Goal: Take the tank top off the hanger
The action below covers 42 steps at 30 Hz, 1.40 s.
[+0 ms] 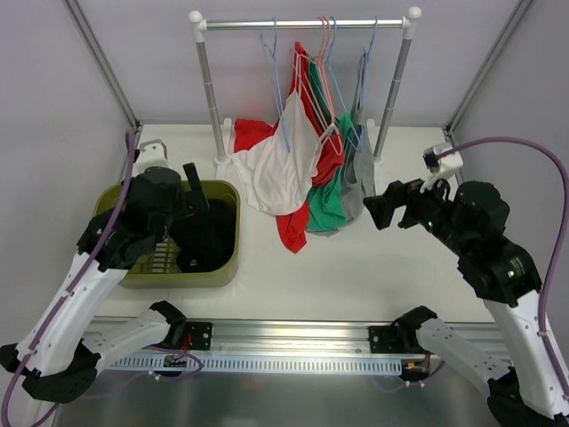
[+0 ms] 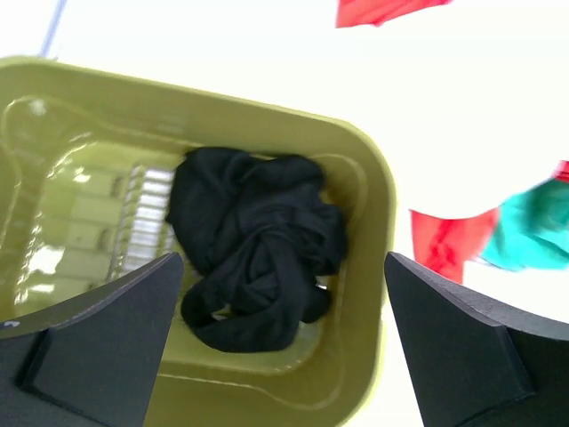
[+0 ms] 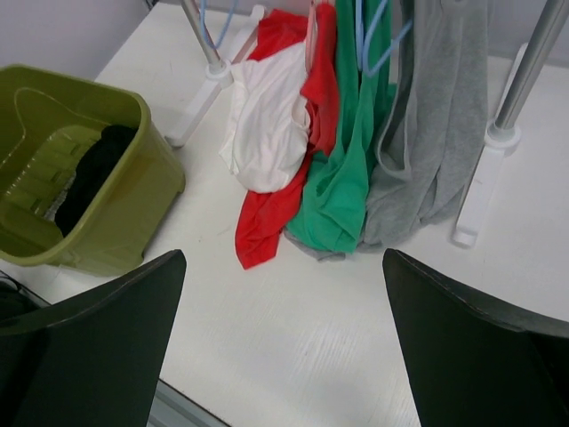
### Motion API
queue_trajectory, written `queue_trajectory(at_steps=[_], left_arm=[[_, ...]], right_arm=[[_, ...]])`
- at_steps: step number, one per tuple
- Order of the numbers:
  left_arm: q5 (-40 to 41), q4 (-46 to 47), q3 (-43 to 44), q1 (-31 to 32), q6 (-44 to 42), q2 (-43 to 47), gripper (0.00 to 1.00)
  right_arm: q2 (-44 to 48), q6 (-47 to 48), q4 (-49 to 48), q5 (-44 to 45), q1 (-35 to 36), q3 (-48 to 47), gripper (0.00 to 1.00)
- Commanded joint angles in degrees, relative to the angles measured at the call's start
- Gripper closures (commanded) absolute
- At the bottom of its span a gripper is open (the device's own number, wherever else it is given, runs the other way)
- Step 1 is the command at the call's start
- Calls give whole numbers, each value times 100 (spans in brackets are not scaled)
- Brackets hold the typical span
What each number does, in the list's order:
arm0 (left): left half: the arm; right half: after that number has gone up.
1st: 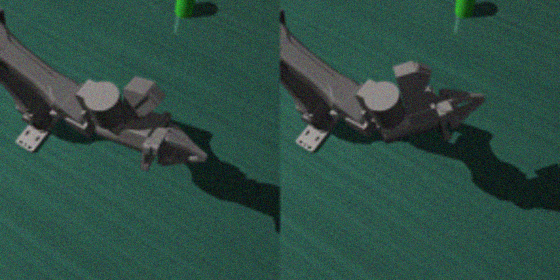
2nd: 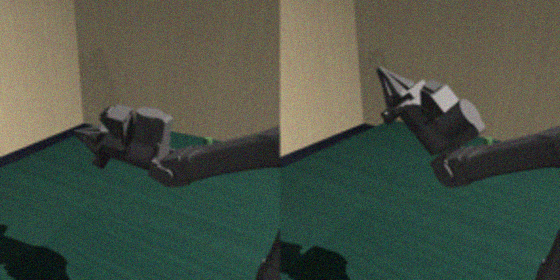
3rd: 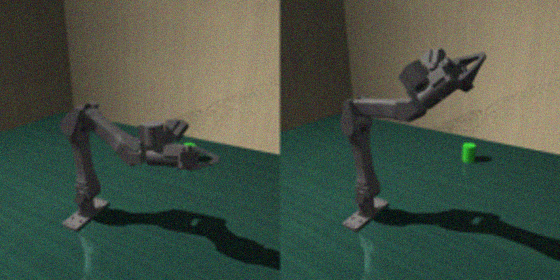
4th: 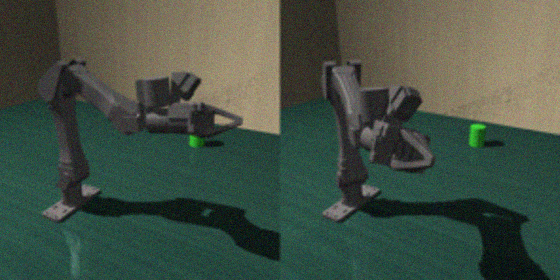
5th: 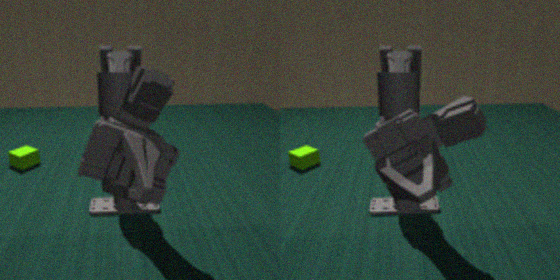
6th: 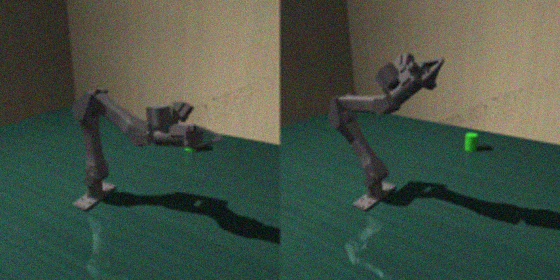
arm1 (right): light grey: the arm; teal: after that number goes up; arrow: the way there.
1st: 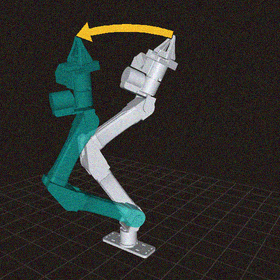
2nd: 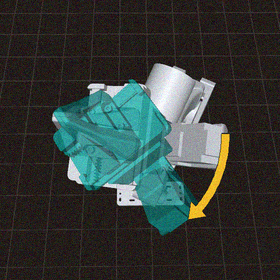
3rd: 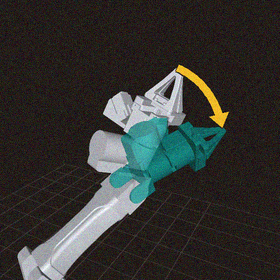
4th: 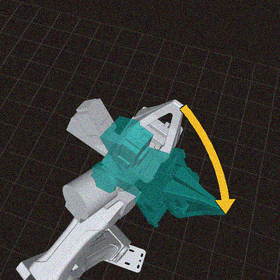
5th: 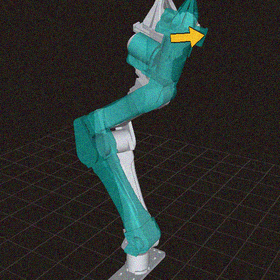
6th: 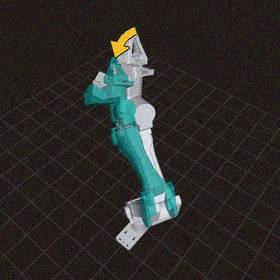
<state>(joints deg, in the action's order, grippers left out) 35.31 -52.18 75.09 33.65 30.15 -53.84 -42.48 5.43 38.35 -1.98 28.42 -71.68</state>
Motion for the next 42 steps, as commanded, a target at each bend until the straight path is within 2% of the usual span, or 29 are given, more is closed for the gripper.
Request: queue_trajectory(at_steps=[1,2,5,6,8,13,19,21,27,42], left_arm=[[-716,-11,261,-34,-527,330,1],[-1258,-11,234,-34,-798,339,1],[-2043,-11,7,-34,-1369,400,1],[-2028,-2,-229,-34,-1441,462,1],[-1470,85,-494,-34,-1399,690,1],[-973,481,-1207,-43,-1213,1148,1],[-999,534,-1611,-43,-1100,1333,1],[-1009,534,-1699,-43,-1090,1420,1],[-956,569,-1761,-43,-1108,1509,1],[-1184,613,-1796,-51,-1161,1385,1]], right_arm=[[-742,133,-477,-145,5,-706,0],[-944,186,-469,-58,-4,-994,0],[-1823,361,-477,154,-4,-1670,6],[-2052,449,-469,136,-4,-1857,13],[-2737,678,-460,40,-4,-2461,18],[-4029,907,-416,-92,-4,-3720,45],[-5208,1153,-416,101,-4,-4863,57],[-5532,1223,-407,145,5,-5092,64],[-5982,1232,-416,363,-12,-5602,67],[-6228,1338,-425,487,-21,-5559,68]])
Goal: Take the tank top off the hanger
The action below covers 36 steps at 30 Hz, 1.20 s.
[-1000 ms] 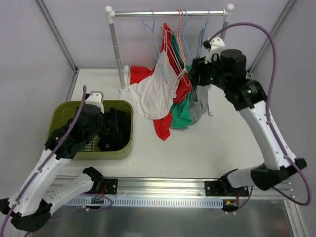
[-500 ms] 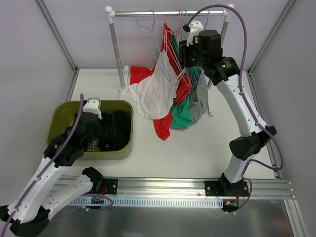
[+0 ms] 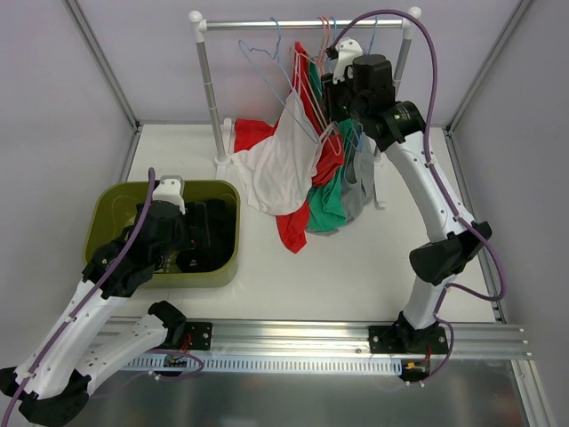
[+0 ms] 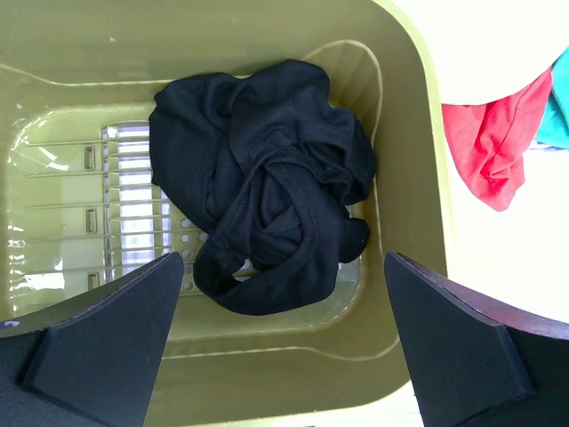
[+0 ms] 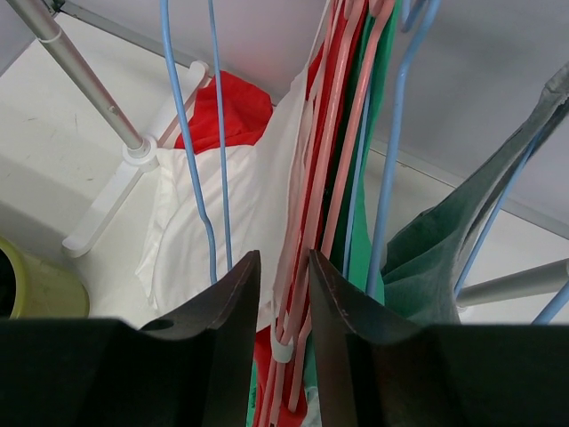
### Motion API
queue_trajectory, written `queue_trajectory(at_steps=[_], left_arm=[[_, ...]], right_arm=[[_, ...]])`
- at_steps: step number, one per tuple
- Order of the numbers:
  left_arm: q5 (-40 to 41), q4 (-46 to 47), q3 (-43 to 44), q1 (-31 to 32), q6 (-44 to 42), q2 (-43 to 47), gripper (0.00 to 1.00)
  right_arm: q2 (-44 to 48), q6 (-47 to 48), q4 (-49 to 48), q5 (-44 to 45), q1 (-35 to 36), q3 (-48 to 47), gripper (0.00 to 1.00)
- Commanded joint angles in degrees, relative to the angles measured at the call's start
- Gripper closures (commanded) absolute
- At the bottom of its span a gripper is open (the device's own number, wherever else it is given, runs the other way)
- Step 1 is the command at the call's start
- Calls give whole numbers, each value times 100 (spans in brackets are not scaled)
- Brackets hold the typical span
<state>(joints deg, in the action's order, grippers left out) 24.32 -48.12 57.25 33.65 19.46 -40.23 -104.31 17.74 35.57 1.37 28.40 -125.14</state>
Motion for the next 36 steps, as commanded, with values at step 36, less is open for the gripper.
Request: queue_trajectory(at_steps=[36], left_arm=[[-287,277,-48,-113,-153,6,1]], right_arm=[[569,-1686,-753,-550,-133,-142,99]])
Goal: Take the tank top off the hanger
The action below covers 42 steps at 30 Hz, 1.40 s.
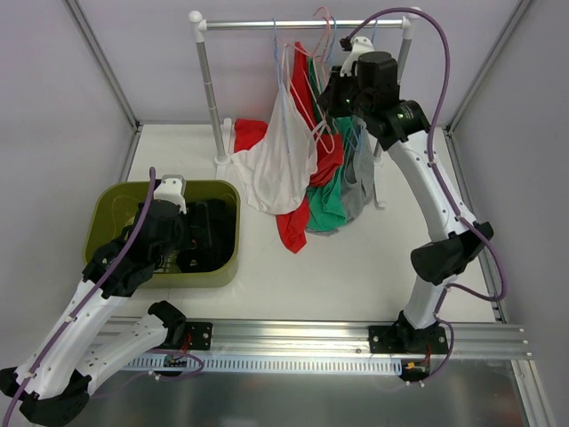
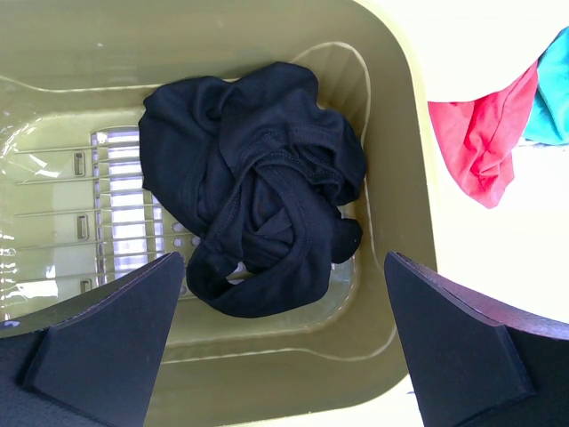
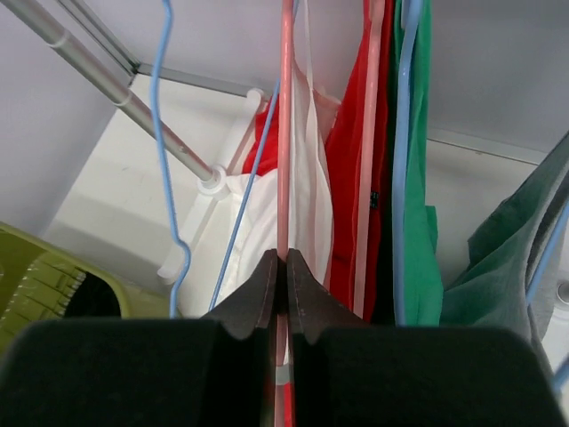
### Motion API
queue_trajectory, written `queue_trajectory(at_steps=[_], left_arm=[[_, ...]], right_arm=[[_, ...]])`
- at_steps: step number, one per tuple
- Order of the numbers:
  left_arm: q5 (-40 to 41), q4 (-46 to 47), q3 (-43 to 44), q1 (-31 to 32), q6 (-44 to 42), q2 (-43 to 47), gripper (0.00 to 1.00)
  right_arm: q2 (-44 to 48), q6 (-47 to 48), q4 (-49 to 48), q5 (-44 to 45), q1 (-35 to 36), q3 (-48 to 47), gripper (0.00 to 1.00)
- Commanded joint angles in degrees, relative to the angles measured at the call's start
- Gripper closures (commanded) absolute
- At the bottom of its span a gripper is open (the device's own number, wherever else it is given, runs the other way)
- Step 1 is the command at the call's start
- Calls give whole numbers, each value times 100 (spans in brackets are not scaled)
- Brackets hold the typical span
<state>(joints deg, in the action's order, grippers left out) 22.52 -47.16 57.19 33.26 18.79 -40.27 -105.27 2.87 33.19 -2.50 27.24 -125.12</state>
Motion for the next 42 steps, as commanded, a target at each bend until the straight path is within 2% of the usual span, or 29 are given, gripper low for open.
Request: queue_trajectory(at_steps=[1,10,16,26,32,36,37,40,42], left_arm=[[-90,180,-41,-74,-86,19,1],[-108,189,-41,-82,-86,37,1],[-178,198,-6,-91,-86,72,1],[-318,216,134,-91,-51,54,1],[-1047,259,915,-82,160,-42,1],[-1978,531,1689,-74,231,-454,1],[-2450,793,1951,-65,231,-534,1],[-3102,1495,2365,49,248,-938,1],[-3158,1840,2638,373,196,-1349,1]], right_arm=[[814,-208,-541,-206,-17,-118,99],[1606,-200,-603,-435,-17,330,99],[2677,-24,-594,-637,-17,1111,100],[4462,257,-77,-699,-17,1807,100],[5244,468,565,-233,-17,1614,99],[5456,530,1258,-180,-18,948,99],[5482,530,1582,-267,-26,859,99],[5807,425,1988,-644,-26,1067,99],[6209,293,2094,-786,-17,1375,100]])
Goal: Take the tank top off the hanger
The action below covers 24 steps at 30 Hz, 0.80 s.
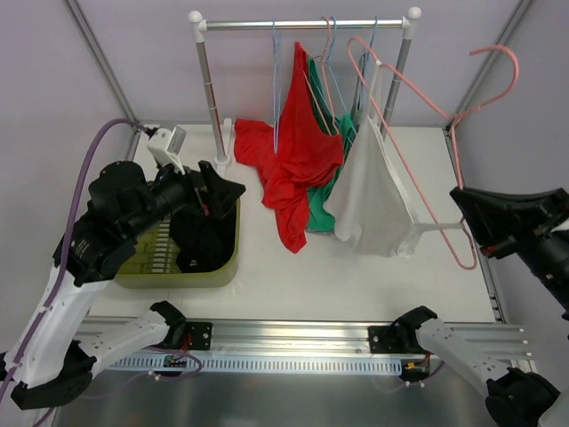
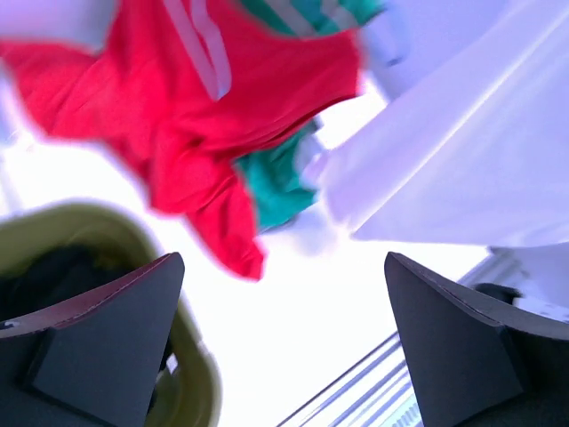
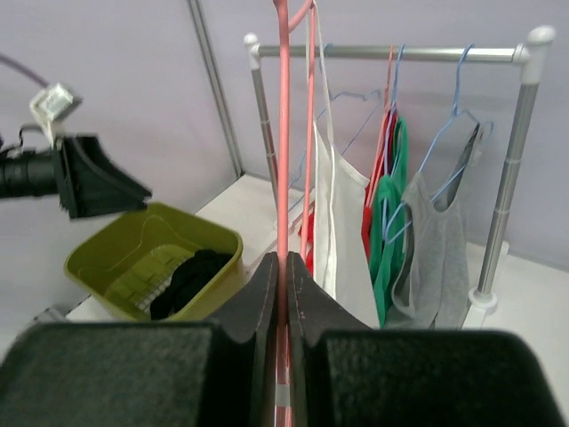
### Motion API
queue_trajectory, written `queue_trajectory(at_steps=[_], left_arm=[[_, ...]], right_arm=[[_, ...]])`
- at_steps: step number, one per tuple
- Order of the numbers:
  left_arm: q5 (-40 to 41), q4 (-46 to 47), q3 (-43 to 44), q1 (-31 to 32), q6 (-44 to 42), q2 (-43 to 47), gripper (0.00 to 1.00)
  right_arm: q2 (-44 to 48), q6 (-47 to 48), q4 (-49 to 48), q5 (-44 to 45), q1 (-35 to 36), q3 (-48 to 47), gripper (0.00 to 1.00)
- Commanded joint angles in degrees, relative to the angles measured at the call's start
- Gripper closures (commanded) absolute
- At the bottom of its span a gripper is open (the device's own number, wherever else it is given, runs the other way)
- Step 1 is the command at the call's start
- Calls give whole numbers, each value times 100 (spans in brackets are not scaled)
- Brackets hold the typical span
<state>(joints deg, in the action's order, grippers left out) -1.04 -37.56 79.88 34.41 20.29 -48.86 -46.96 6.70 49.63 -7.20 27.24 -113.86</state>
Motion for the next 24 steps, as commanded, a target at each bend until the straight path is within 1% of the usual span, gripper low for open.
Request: queue_trajectory(at_steps=[1,2,3,4,5,6,7,8,9,10,12,13,16,18,19,21,22,24], left_arm=[[-654,1039,475,450,-16,-632,1],[-487,1284,615,696,-252,-816,1],[-276,1391,887,1290,-419,-1183,1],[-83,1505,1020,1566,-612,-1370,1],[58,1793,1143,1795,-954,-1572,1],[225,1979,1292,1980,-1105,-1913,2],[288,2163,1328,2234,-1228,-2073,4],[428,2357,1355,2315,-1404,-2223,4],[438,2689,1407,2420,-1475,-2494,9],[438,2823,1434,2456,-1606,-2618,15],[569,3174,1478,2509,-1686,-2952,19],[587,3254,1487,2509,-1721,-3041,27],[561,3466,1505,2509,-1678,-3349,30],[404,3623,1470,2509,-1652,-3524,34],[377,3685,1461,2509,-1625,-3560,38],[359,3730,1461,2509,-1590,-3692,43],[394,3912,1452,2500,-1581,-3727,46],[464,3949,1487,2509,-1581,-3806,55]], right_arm=[[528,-142,504,-334,-17,642,100],[678,-177,522,-343,-17,855,100],[940,-230,565,-308,-17,1048,99],[1065,-265,644,-265,-17,1425,100],[1179,-292,680,-247,-17,1576,99],[1276,-309,706,-212,-26,1700,100],[1425,-353,706,-185,-26,1805,99],[1479,-371,706,-159,-18,1972,100],[1523,-354,776,-133,-17,2008,99],[1514,-336,838,-89,-26,2008,99],[1462,-301,1065,-53,-17,1895,100],[1427,-301,1093,-53,-17,1859,99],[1470,-292,1111,-9,-17,1806,99],[1470,-266,1111,26,-17,1815,99],[1470,-266,1111,17,-17,1815,99],[1409,-266,1102,-88,-17,1824,99],[1391,-266,1102,-132,-17,1824,99],[1339,-239,1084,-202,-26,1841,99]])
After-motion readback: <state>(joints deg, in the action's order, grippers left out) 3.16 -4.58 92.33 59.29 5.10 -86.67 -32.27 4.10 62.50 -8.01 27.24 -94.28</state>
